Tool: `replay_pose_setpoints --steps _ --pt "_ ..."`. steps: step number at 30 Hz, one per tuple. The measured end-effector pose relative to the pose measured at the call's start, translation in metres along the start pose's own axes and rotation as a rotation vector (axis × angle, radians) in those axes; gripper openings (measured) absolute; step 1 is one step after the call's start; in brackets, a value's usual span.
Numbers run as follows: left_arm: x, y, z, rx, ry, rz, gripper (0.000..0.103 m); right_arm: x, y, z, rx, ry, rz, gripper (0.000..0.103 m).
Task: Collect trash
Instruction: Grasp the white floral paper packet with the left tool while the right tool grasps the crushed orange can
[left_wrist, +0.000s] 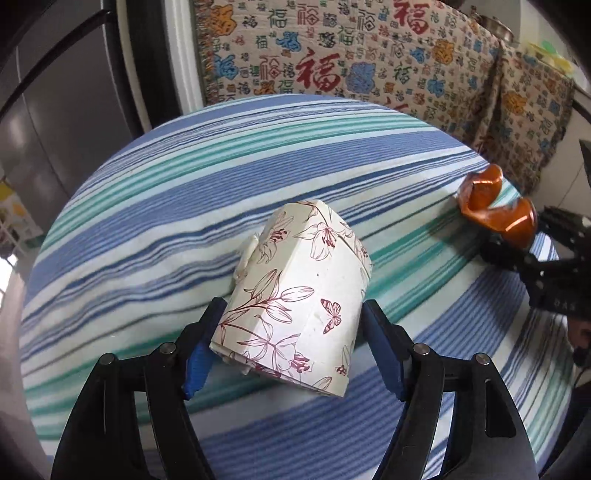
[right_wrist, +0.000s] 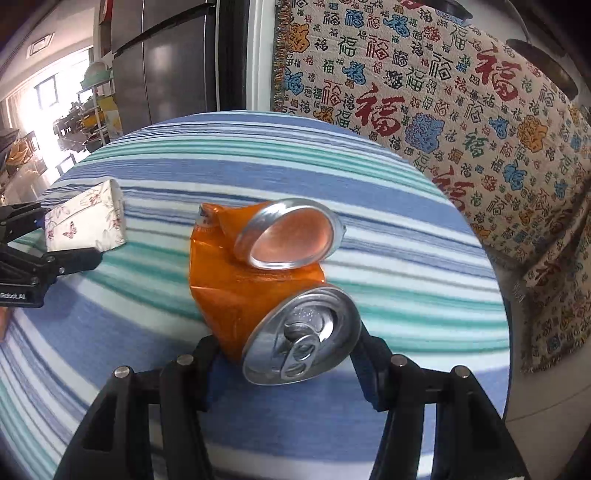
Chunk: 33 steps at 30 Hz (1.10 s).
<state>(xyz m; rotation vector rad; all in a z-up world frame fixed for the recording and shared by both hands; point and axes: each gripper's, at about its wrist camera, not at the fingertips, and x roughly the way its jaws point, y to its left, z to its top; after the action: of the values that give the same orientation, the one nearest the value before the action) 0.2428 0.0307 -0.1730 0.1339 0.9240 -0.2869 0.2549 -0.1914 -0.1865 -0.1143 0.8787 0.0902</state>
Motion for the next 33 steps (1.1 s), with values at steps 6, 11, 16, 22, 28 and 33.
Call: replay_pose_setpoints --steps 6,11,16,22,28,33 --pt "-0.006 -0.004 -0.015 0.018 0.021 -0.003 0.098 -0.019 0.015 -0.031 0.099 0.008 0.059 0.092" --pt "-0.001 -0.007 -0.010 0.053 0.035 -0.020 0.103 -0.022 0.016 -0.035 0.106 0.013 0.055 0.092" --pt "0.006 -0.001 0.001 0.062 0.036 -0.040 0.102 -0.016 0.009 -0.028 0.090 0.010 0.054 0.092" --pt "0.003 -0.004 0.003 0.079 0.018 -0.062 0.101 -0.022 0.008 -0.019 0.088 -0.028 0.125 0.091" --pt "-0.003 -0.005 0.002 0.092 -0.013 -0.036 0.068 -0.019 0.017 -0.014 0.083 0.019 0.138 0.074" --pt "-0.010 -0.010 0.002 0.126 -0.051 0.006 0.067 -0.027 0.019 -0.015 0.091 0.007 0.132 0.074"
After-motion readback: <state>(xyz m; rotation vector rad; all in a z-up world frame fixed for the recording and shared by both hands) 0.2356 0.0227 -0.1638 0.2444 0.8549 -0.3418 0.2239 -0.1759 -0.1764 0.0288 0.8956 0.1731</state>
